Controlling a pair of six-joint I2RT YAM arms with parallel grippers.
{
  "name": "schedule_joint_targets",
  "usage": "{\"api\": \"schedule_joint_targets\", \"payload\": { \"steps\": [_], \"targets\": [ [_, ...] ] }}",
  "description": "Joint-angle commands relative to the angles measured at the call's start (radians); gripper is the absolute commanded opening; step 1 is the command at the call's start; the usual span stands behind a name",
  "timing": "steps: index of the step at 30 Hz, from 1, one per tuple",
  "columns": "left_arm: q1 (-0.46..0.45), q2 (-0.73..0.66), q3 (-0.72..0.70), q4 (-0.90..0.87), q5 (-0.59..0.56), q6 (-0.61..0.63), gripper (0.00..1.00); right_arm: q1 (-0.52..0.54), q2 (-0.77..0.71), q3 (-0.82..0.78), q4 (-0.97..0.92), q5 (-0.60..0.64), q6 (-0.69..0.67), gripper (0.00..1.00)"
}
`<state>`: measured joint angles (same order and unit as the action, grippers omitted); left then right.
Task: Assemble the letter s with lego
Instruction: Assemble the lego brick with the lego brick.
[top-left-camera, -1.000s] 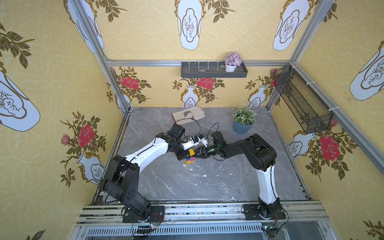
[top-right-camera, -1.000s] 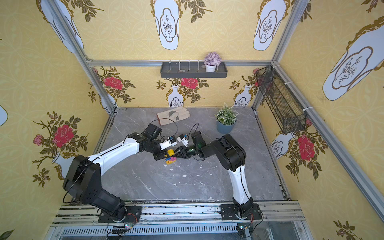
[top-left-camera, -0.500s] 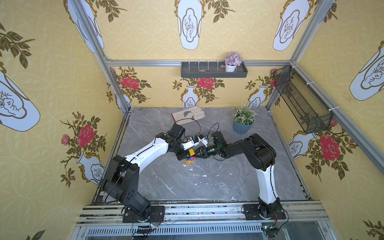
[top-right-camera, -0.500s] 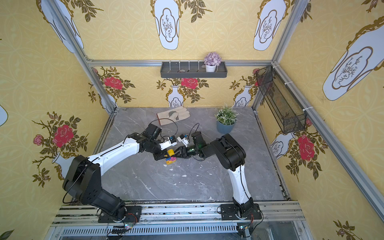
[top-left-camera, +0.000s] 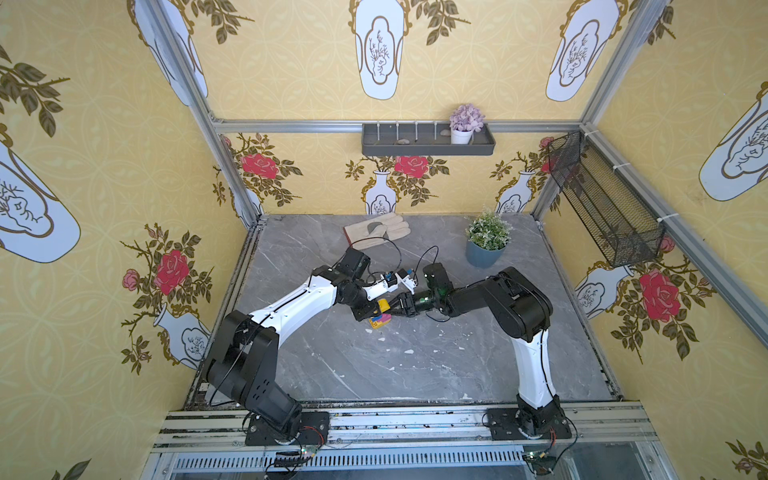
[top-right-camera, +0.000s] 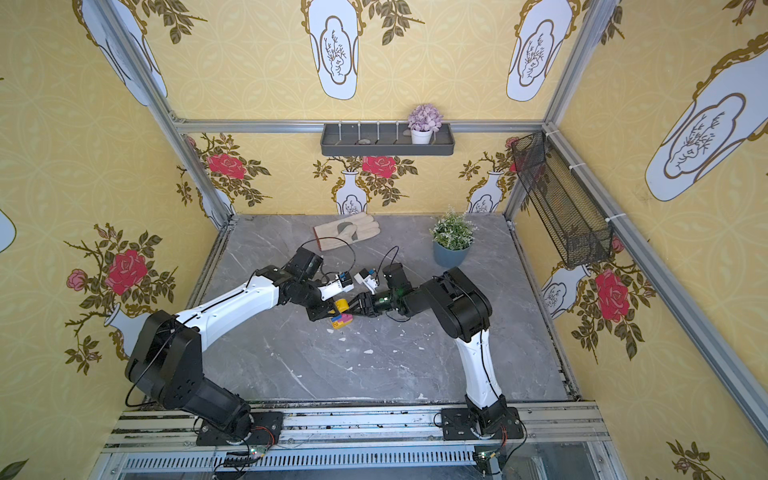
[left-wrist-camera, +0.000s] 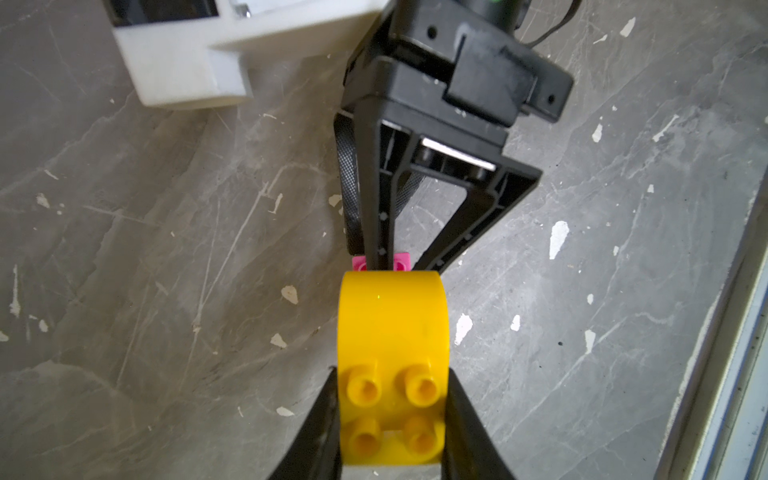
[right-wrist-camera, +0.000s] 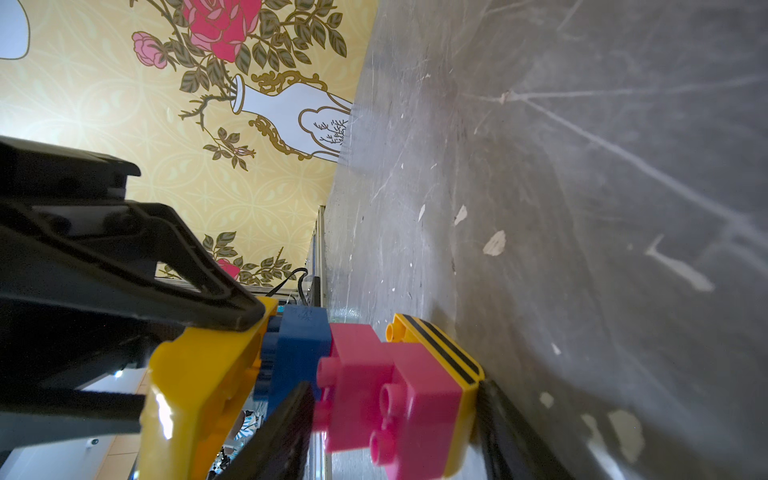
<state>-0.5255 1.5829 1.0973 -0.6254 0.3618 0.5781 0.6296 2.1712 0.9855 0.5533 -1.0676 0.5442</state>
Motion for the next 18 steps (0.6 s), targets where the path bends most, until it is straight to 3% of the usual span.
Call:
{"api": "schedule_joint_targets", "payload": {
  "steps": [1, 18],
  "targets": [
    [-0.002, 0.004, -0.001, -0.008, -0.016, 0.003, 0.13, -0.008, 0.044, -0.033, -0.341, 0.307, -0.059, 0.63],
    [-0.001, 0.015, 0.034, -0.021, -0.027, -0.063, 0.12, -0.010, 0.042, -0.043, -0.329, 0.312, -0.055, 0.63]
  ]
}}
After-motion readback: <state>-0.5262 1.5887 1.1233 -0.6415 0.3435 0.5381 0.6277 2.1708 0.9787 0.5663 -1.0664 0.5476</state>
